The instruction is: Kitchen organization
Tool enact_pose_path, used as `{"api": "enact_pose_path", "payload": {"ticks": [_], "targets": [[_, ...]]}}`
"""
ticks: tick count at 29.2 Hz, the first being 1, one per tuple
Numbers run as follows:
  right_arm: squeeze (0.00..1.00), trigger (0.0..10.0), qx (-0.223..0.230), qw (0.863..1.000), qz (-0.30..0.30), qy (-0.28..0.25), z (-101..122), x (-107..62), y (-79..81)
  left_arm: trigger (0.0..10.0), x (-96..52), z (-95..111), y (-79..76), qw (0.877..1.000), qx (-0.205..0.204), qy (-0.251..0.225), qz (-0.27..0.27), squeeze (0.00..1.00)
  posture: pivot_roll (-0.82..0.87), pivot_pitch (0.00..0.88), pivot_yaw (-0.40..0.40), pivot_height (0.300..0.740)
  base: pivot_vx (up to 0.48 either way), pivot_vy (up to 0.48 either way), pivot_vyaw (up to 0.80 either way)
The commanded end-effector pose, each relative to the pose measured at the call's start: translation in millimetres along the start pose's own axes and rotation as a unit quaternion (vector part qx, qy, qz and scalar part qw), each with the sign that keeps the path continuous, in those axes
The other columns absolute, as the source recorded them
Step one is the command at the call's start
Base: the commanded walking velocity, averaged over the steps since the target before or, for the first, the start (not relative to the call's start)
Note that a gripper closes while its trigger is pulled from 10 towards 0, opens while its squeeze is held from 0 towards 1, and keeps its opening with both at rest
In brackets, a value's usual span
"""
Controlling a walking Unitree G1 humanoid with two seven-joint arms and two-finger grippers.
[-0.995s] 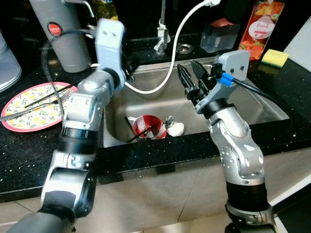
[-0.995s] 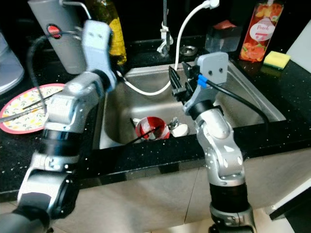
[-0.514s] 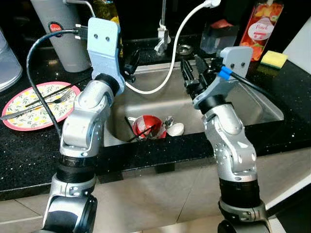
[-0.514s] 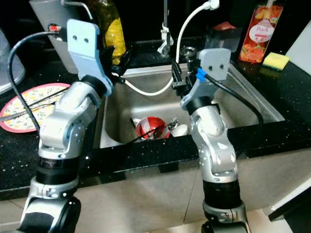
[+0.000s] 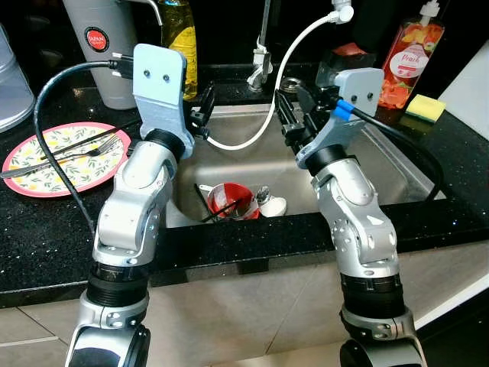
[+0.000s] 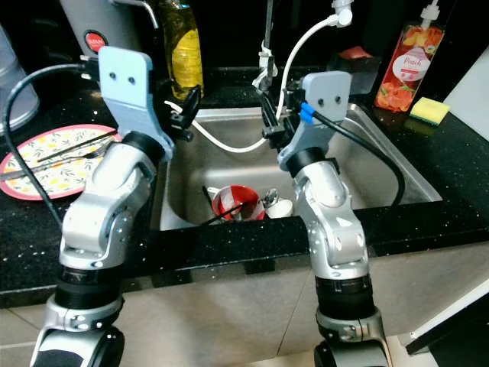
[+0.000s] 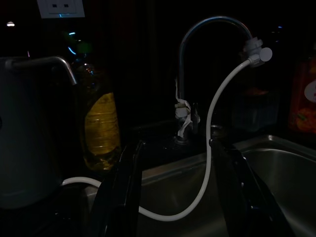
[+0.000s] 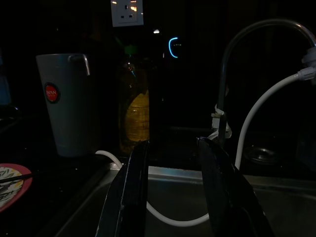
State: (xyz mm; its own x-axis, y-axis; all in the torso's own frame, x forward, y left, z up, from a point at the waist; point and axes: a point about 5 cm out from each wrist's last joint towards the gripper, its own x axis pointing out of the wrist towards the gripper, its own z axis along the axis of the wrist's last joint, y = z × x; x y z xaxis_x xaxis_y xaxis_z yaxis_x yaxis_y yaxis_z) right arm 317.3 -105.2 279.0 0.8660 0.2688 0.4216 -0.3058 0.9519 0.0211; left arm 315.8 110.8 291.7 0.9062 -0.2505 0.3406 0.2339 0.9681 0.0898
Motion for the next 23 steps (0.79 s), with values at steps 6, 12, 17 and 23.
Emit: {"api": "enact_pose_path", "payload": {"ticks": [6,12,17,23], "targets": [[0.0,10.0,-0.004,1.0,-0.017,-0.003,-2,-0.8,-6.6,10.0,1.1,-2,2.1,1.0,0.005,0.0,0.002,0.0,0.07,0.0,-0.007,0.74,0.0,0.0,0.0],[0.0,10.0,0.011,0.999,-0.032,-0.001,-3,-4.5,-10.1,10.0,2.1,-5,2.7,1.0,0.017,0.002,-0.001,0.0,0.07,0.0,0.009,0.74,0.0,0.0,0.0],[0.0,10.0,0.026,0.998,-0.049,0.003,-6,-6.5,-14.8,10.0,0.7,-8,5.9,1.0,0.02,0.008,0.001,0.0,0.06,0.0,0.025,0.74,0.0,0.0,0.0],[0.0,10.0,0.027,0.998,-0.061,0.002,-6,-7.7,-19.3,10.0,0.1,-11,8.6,1.0,0.026,0.012,0.006,0.0,0.07,0.0,0.019,0.74,0.0,0.0,0.0]]}}
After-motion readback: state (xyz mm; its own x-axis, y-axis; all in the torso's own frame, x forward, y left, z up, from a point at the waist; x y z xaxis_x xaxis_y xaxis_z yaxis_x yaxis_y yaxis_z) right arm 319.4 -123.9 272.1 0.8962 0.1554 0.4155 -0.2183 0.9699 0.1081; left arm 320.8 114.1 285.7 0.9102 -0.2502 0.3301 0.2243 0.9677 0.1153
